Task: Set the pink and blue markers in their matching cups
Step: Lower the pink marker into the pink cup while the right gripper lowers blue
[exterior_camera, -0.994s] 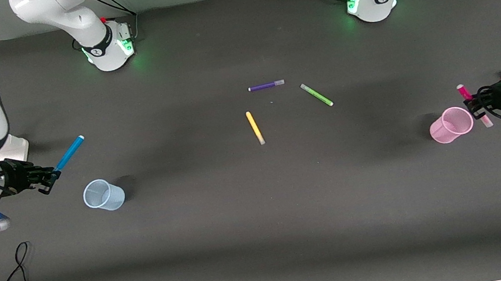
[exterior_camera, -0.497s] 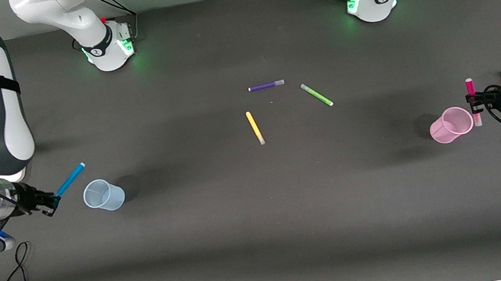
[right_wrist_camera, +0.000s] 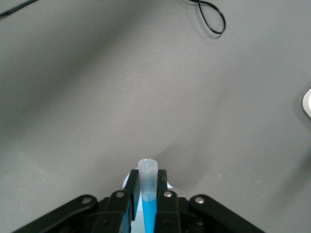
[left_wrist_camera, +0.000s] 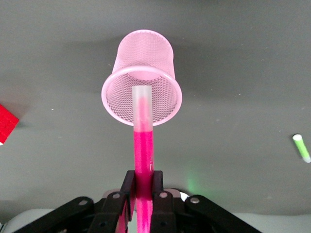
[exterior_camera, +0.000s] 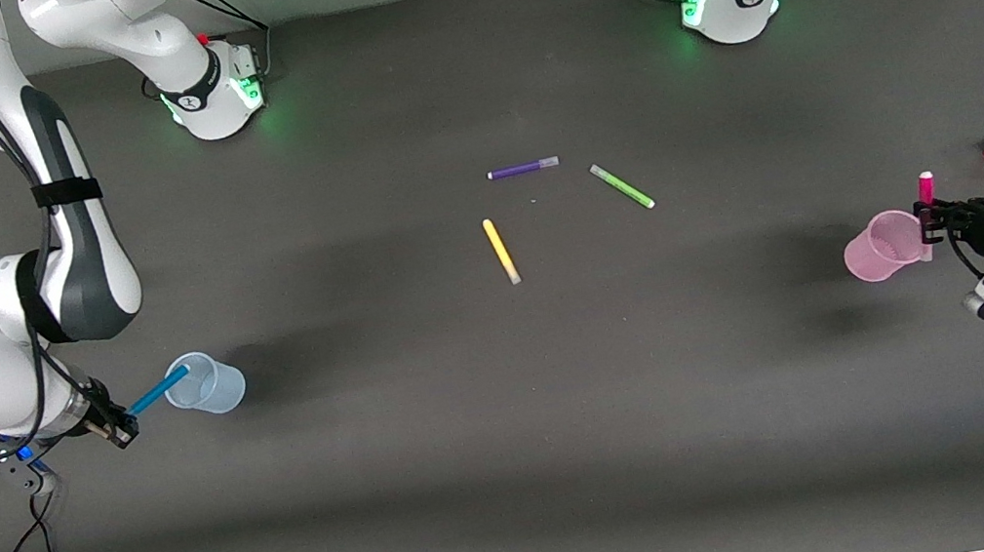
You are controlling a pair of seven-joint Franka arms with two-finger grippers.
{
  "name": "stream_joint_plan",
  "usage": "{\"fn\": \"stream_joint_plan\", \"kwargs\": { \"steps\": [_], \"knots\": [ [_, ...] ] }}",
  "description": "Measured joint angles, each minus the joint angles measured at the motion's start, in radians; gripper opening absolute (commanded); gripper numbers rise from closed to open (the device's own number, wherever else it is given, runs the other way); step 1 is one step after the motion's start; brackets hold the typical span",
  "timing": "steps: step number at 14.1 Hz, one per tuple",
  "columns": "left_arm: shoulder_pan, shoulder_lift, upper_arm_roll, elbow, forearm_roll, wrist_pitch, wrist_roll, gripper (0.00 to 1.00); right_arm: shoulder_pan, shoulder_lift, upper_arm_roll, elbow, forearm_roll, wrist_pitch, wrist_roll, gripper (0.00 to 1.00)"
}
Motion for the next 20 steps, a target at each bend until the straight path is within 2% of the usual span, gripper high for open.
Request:
{"fn": "stream_joint_plan", "kwargs": {
  "steps": [6, 11, 13, 14, 15, 16, 17, 20],
  "knots": [
    [-0.005, 0.057, -0.002, 0.007, 0.007, -0.037, 0.006, 0.0, 0.003, -0.002, -0.003, -0.085, -0.052, 0.136, 0.124, 0.0],
    [-0.01, 0.091, -0.002, 0.007, 0.036, -0.038, 0.006, 0.0, 0.027, -0.002, -0.001, -0.121, -0.083, 0.157, 0.182, 0.0],
    [-0.013, 0.104, -0.002, 0.007, 0.045, -0.038, 0.006, 0.0, 0.05, -0.002, -0.001, -0.132, -0.092, 0.167, 0.216, 0.46],
    [-0.014, 0.111, -0.002, 0.007, 0.048, -0.038, 0.006, 0.0, 0.054, -0.002, -0.001, -0.136, -0.093, 0.171, 0.221, 0.96],
    [-0.015, 0.116, -0.002, 0.007, 0.049, -0.037, 0.006, 0.14, 0.055, -0.002, -0.002, -0.138, -0.093, 0.171, 0.222, 1.0],
    [-0.016, 0.119, -0.002, 0.008, 0.05, -0.036, 0.006, 0.84, 0.054, -0.002, -0.004, -0.138, -0.093, 0.171, 0.222, 1.0],
    [-0.016, 0.122, -0.002, 0.008, 0.051, -0.035, 0.006, 0.99, 0.054, -0.002, -0.006, -0.138, -0.094, 0.171, 0.222, 1.0],
    [-0.016, 0.125, -0.002, 0.013, 0.052, -0.034, 0.006, 1.0, 0.052, -0.024, -0.023, -0.132, -0.097, 0.15, 0.176, 1.0]
  ]
}}
